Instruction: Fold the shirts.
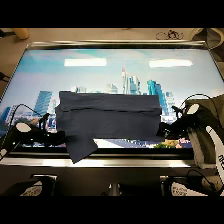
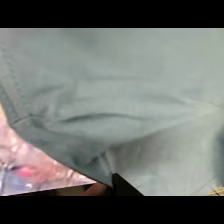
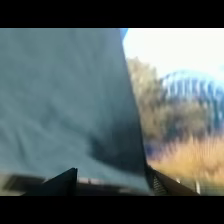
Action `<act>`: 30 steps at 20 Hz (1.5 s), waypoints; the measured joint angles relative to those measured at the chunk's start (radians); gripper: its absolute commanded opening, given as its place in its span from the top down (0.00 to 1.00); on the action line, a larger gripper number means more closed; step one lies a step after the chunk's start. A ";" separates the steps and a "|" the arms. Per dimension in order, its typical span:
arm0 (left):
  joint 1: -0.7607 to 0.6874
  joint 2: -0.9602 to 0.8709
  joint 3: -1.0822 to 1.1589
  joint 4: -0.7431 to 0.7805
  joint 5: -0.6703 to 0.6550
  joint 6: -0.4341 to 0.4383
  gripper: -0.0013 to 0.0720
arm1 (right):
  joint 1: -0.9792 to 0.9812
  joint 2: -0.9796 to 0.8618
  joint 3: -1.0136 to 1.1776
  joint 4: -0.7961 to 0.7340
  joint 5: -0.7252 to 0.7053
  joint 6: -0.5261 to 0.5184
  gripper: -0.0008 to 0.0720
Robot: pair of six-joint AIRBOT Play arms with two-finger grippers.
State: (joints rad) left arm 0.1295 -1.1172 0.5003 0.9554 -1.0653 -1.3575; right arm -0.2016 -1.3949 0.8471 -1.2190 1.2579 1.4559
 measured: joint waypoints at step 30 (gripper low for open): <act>0.000 -0.602 0.984 -0.044 -0.058 -0.055 0.51 | 0.065 -0.476 0.761 0.024 -0.065 0.061 0.03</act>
State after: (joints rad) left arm 0.1295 -1.7195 1.4845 0.9115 -1.1229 -1.4124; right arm -0.1368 -1.8713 1.6085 -1.1946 1.1927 1.5166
